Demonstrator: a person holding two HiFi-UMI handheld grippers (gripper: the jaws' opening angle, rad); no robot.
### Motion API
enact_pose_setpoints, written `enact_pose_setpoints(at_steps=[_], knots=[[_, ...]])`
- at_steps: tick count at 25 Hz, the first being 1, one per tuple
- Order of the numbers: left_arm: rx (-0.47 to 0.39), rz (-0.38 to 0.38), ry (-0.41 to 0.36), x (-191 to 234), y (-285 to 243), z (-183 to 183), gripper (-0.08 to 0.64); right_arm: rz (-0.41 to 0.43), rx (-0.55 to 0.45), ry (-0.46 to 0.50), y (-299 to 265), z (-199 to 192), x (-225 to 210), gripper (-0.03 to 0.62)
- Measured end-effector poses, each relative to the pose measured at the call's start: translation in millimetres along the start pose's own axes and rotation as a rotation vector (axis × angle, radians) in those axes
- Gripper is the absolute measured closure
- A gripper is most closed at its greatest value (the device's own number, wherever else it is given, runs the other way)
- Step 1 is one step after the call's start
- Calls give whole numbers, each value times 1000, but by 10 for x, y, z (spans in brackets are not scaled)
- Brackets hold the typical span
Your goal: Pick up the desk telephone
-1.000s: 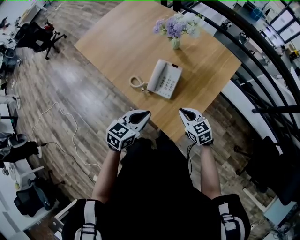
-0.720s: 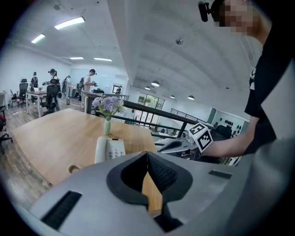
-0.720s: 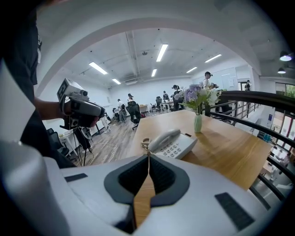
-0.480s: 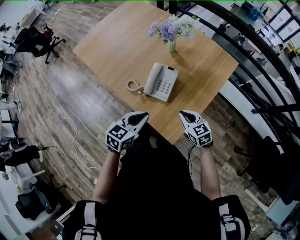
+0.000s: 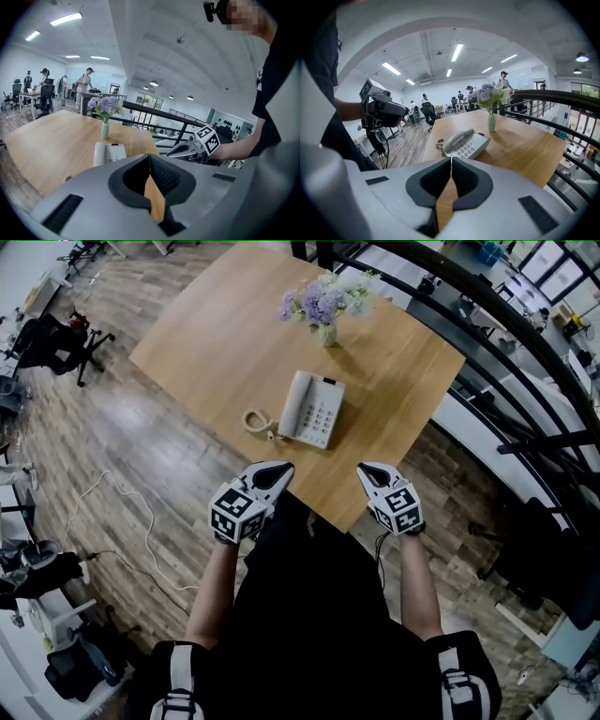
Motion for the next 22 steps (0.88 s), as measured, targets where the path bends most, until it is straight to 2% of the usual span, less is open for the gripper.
enact_pose_setpoints(at_steps=[9,22], knots=[[1,-28,36,302,-116,-15,538,-16,57,-12,-158,-49,-23,568],[41,-45,62,900,-232,35,538,-28,72,-39,-605,208,-96,568]])
Point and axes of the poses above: the fingertips, and each gripper's own axes: y backward along the fingers, x to its left, z out of its top, the point moved 1 cm from there along y, backward along the fingers, and after that the axes turned 3 degrees about x, right-handed, at the moved point
